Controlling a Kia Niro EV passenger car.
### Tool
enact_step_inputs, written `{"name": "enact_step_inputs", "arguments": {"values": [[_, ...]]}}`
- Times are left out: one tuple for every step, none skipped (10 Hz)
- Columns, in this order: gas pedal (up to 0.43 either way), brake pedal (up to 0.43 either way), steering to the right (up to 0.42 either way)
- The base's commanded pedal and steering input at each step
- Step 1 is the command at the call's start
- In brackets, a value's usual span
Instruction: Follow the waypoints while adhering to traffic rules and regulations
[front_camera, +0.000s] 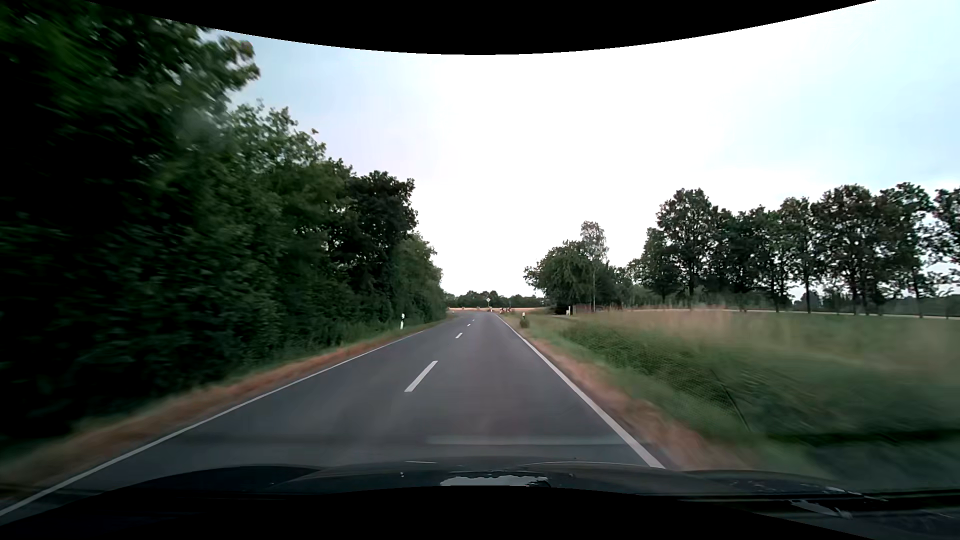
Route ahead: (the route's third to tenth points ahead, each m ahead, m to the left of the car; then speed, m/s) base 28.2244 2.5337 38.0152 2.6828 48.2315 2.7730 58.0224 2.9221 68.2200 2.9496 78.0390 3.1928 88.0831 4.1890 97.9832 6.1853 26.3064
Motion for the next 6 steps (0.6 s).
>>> {"name": "enact_step_inputs", "arguments": {"values": [[0.000,0.000,0.000],[0.000,0.000,0.000],[0.000,0.000,0.000],[0.000,0.000,0.000],[0.000,0.000,0.000],[0.000,0.000,-0.002]]}}
